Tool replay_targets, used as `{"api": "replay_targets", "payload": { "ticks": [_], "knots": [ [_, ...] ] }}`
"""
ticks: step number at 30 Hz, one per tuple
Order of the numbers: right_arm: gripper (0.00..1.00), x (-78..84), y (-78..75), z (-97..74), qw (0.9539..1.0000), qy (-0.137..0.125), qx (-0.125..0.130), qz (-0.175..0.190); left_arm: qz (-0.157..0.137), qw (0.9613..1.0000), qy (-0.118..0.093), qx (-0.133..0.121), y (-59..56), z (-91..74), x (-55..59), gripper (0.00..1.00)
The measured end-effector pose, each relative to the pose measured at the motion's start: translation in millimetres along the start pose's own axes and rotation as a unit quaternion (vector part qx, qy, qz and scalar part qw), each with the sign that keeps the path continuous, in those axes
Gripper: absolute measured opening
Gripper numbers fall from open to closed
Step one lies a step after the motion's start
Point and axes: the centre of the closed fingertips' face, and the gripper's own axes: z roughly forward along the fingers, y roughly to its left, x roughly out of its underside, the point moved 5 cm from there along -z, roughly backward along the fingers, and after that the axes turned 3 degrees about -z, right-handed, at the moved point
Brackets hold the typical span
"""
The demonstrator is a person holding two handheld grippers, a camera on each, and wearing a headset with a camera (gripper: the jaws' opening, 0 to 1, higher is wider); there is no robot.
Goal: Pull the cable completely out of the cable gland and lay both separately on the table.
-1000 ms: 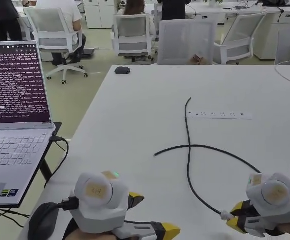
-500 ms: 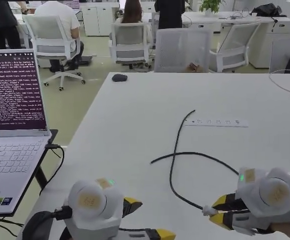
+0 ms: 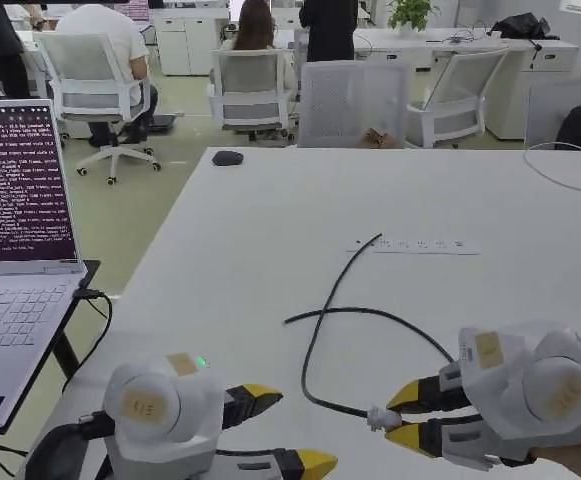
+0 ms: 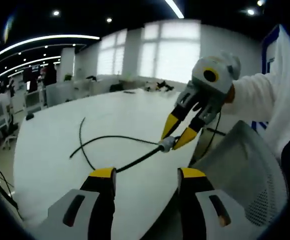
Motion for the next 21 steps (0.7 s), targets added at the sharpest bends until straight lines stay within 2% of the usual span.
{"api": "replay_targets", "payload": {
  "ticks": [2,4,6,9,11,14,18,20,21],
  "knots": [
    [0.11,-6.7,1.5,-4.0,0.9998,-0.010,-0.002,-0.017,0.013,0.9998,-0.011,0.007,-2.5,-1.8,-5.1,0.46],
    [0.11,-11.8,2.7,-7.7,0.9994,-0.017,-0.003,-0.030,0.013,0.9996,-0.019,0.016,-3.2,-2.1,-8.5,0.44],
    [0.11,-15.8,2.9,-10.8,0.9990,-0.023,-0.003,-0.038,0.009,0.9986,-0.023,0.046,-7.3,-0.7,-12.3,0.42],
    [0.11,-23.1,3.2,-13.5,0.9978,-0.040,-0.004,-0.052,0.046,0.9934,-0.046,0.095,-15.7,2.2,-21.6,0.30],
    [0.11,-27.6,3.9,-14.6,0.9967,-0.054,-0.007,-0.060,0.039,0.9906,-0.053,0.120,-20.3,4.7,-25.6,0.27],
    [0.11,-31.2,4.3,-15.5,0.9952,-0.064,-0.009,-0.073,0.042,0.9902,-0.052,0.123,-19.9,7.6,-27.5,0.29],
    [0.11,-37.8,6.1,-20.8,0.9918,-0.089,-0.016,-0.090,0.052,0.9853,-0.069,0.147,-24.5,6.8,-35.6,0.24],
    [0.11,-41.9,8.4,-24.1,0.9896,-0.103,-0.025,-0.097,0.057,0.9842,-0.069,0.153,-25.0,7.1,-37.4,0.19],
    [0.11,-43.9,9.0,-25.1,0.9882,-0.109,-0.026,-0.105,0.053,0.9824,-0.065,0.167,-27.8,7.3,-36.9,0.18]
  ]
}}
